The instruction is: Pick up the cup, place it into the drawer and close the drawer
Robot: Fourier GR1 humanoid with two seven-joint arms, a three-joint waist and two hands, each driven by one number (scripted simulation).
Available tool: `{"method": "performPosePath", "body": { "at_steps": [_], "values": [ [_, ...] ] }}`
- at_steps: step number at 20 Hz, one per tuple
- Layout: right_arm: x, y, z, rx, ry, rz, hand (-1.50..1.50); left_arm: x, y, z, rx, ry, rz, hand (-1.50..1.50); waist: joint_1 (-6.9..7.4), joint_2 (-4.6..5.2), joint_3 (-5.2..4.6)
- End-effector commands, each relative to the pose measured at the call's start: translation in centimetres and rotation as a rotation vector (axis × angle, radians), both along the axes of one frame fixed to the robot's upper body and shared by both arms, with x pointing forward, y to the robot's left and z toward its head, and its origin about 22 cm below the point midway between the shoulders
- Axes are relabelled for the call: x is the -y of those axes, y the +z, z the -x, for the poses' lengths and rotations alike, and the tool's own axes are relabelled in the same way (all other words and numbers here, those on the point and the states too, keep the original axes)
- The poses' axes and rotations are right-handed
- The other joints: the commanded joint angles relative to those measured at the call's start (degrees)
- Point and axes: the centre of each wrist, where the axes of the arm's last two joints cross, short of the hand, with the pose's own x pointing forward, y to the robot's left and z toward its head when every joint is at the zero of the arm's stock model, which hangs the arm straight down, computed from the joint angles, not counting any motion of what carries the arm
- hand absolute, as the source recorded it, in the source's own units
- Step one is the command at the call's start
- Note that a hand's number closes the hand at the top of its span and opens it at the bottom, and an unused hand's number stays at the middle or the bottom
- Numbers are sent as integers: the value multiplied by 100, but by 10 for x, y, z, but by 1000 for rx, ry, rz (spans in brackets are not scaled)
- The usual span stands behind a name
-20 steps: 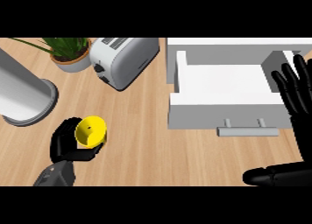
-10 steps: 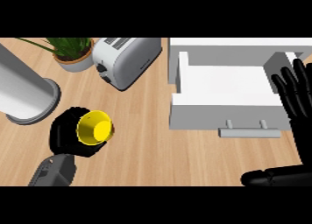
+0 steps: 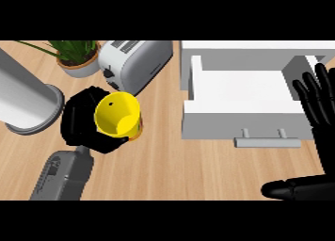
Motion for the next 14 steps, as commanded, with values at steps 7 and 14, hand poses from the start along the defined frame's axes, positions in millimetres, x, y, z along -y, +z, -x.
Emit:
{"method": "performPosePath", "body": {
  "at_steps": [7, 14],
  "values": [
    [6, -10, 8, 8, -12, -4, -150, 62, 91, -20, 42, -22, -6, 150, -59, 15, -3],
    [9, -6, -13, 6, -25, 8, -150, 83, 141, -54, 48, -9, -90, 150, -58, 27, -3]
  ]
}}
